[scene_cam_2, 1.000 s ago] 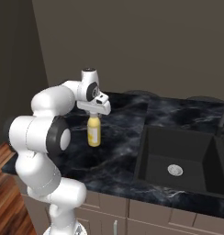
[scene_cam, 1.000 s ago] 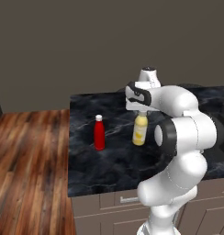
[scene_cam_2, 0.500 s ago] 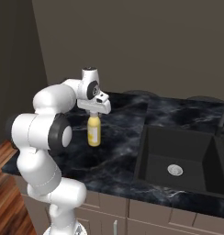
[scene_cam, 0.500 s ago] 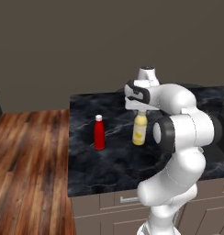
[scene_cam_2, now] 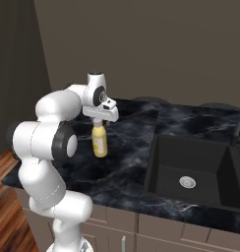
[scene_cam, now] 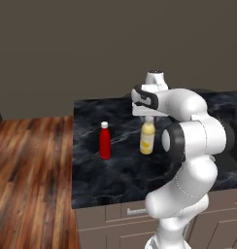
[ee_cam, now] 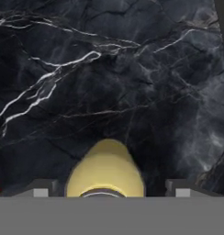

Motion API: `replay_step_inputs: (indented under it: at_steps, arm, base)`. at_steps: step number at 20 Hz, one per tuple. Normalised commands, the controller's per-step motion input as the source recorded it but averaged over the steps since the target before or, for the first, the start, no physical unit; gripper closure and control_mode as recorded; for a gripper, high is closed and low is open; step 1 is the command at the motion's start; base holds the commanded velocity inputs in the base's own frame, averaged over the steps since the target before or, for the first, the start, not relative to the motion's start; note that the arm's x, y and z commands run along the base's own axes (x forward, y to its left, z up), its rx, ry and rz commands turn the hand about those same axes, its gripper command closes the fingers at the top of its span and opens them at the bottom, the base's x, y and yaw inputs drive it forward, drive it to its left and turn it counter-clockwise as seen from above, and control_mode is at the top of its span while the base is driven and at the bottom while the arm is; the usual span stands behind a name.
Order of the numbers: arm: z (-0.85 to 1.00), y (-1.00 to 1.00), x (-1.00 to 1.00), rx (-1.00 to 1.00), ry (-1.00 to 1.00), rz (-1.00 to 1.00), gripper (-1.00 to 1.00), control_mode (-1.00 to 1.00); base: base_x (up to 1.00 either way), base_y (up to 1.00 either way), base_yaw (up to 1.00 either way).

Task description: Move the drinks to the dining counter.

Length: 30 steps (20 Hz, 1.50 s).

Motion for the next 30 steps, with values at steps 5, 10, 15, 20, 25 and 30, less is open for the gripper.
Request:
replay_step_inputs:
  at_steps: [5, 10, 15, 20, 25, 30]
  arm:
    - [0.17, 0.03, 0.0, 0.0, 0.0, 0.0, -1.0, -1.0]
    - [0.41, 0.02, 0.0, 0.0, 0.0, 0.0, -1.0, -1.0]
    - [0.52, 0.01, -0.23, 0.0, 0.0, 0.0, -1.0, -1.0]
    - [0.13, 0.0, -0.35, 0.01, 0.0, 0.0, -1.0, -1.0]
    - [-0.05, 0.16, -0.35, 0.03, 0.0, 0.04, -1.0, -1.0]
    - [0.06, 0.08, -0.33, 0.0, 0.0, 0.06, -1.0, -1.0]
  base:
    - [0.0, 0.0, 0.0]
    - [0.0, 0.0, 0.0]
    - [0.0, 0.0, 0.0]
    - [0.0, 0.0, 0.0]
    - [0.0, 0.0, 0.0]
    - [0.0, 0.0, 0.0]
